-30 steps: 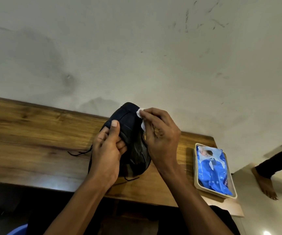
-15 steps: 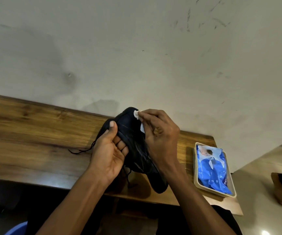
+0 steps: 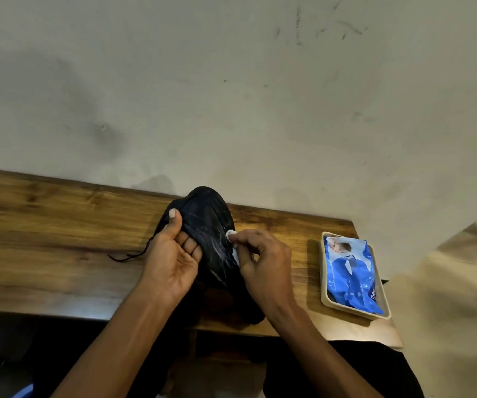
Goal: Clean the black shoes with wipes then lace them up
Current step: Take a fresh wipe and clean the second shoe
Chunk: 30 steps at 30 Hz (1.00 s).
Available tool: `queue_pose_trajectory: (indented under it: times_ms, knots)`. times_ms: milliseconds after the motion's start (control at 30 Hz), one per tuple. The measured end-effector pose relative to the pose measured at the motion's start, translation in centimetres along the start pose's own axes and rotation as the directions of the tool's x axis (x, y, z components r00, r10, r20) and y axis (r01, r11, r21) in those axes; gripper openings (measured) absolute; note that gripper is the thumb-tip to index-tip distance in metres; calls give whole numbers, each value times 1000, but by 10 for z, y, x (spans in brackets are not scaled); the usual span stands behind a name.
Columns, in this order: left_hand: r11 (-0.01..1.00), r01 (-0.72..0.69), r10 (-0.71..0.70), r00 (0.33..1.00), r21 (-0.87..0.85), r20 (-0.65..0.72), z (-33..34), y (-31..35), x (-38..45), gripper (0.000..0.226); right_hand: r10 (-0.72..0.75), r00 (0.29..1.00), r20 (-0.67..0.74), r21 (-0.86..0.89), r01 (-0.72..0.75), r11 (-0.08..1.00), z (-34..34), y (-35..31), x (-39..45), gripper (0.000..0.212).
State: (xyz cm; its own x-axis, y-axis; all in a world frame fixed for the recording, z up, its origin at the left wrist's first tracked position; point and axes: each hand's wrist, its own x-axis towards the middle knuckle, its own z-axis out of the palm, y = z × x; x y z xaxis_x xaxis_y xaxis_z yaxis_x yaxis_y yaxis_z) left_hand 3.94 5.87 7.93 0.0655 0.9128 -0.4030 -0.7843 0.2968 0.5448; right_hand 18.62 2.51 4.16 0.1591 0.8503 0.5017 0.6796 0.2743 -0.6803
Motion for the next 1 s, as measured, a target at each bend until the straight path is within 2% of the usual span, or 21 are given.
queue_pose_trajectory:
  times_ms: [100,200,333,400,467,667,767,867,933,1000]
  knots:
    - [999,-31,30,999,44,40,0,-2,1,23,105,994,-26,128,-101,987,1,-9,8,16]
    - [994,-45,35,994,100,99,-1,-6,2,30,65,995,-70,198,-50,979,3,-26,22,16]
    - [984,-52,34,994,168,104,-2,-10,4,34,-175,984,-44,79,178,981,6,-42,24,23]
    - [983,-26,12,997,181,81,-3,-9,5,41,-332,943,33,-12,333,943,7,-42,10,26]
    - [983,-14,1,998,182,70,-2,-9,4,49,-404,912,65,-49,407,912,4,-37,0,25]
    - [974,-82,63,993,210,96,6,-10,-1,31,-205,974,-94,-48,201,978,2,-25,32,23]
    - [973,-69,48,994,221,102,5,-11,-6,33,-259,964,-62,-116,251,961,10,-45,29,26]
    - [983,19,-38,994,183,105,5,-6,-10,43,-331,943,38,-134,333,933,14,-58,8,33]
    - [985,66,-76,995,162,60,4,-1,-9,48,-363,927,97,-144,374,916,11,-51,-4,31]
    - [987,35,-37,999,160,12,5,1,-4,41,-355,930,89,-149,365,919,3,-34,-10,26]
